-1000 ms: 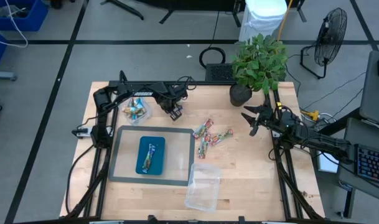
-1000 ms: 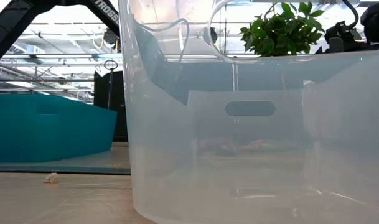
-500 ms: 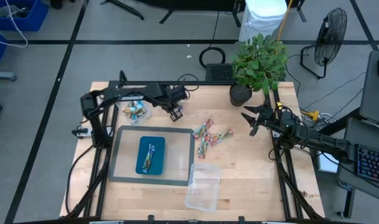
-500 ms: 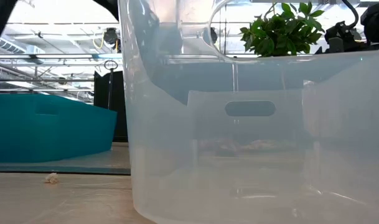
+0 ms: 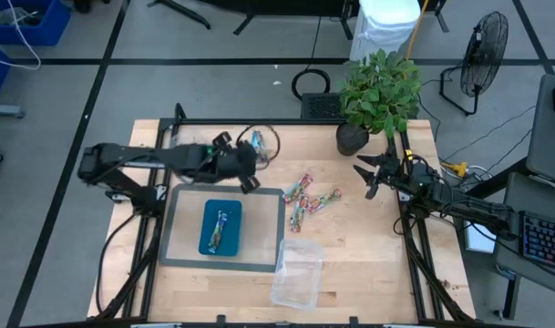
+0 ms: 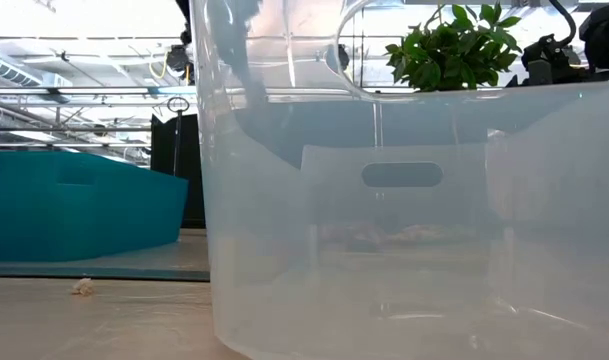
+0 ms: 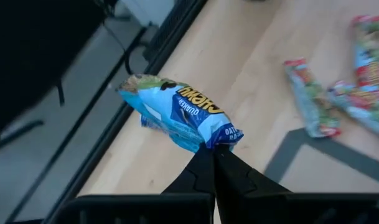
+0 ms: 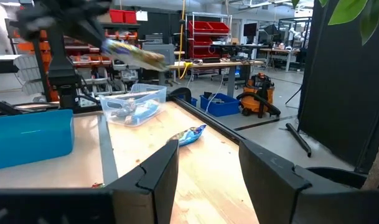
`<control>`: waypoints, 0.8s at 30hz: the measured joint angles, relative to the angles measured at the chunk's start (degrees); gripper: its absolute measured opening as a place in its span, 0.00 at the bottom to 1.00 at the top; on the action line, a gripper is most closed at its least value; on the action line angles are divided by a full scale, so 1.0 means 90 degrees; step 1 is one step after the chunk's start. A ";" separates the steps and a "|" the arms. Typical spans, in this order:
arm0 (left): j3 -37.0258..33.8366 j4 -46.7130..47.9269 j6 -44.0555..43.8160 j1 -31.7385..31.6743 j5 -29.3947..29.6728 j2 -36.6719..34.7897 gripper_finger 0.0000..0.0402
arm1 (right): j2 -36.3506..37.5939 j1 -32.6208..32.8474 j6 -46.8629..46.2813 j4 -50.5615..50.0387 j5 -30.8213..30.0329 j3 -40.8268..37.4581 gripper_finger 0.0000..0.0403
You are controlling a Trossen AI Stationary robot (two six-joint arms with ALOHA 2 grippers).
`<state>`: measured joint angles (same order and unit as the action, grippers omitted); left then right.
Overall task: Pick and place Granola Bars by type
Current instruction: Put the left blue granola bar into the blue bin
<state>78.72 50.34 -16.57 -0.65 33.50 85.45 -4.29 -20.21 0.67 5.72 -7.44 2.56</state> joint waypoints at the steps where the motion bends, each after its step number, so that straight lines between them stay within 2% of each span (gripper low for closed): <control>1: 0.0000 -0.0021 -0.0045 0.0165 0.0122 -0.0044 0.00 | 0.0000 0.0002 0.0000 0.0000 0.0000 0.0001 0.40; 10: 0.0000 0.0037 -0.0233 0.1535 0.1376 -0.0128 0.00 | 0.0000 0.0000 0.0000 -0.0002 0.0000 -0.0001 0.40; 14: -0.0133 -0.0015 -0.0342 0.1846 0.1545 -0.0347 0.00 | 0.0000 0.0000 0.0000 -0.0002 0.0000 -0.0001 0.40; 19: -0.1221 -0.0266 -0.0939 0.1892 0.2046 -0.1267 0.00 | 0.0000 0.0002 0.0000 0.0000 0.0000 0.0001 0.40; 24: -0.2818 -0.1243 -0.1295 0.1883 0.2183 -0.2895 0.00 | 0.0000 0.0002 0.0000 0.0000 0.0000 -0.0001 0.40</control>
<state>53.35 39.15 -28.23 16.29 53.15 59.40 -4.29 -20.18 0.67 5.72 -7.44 2.55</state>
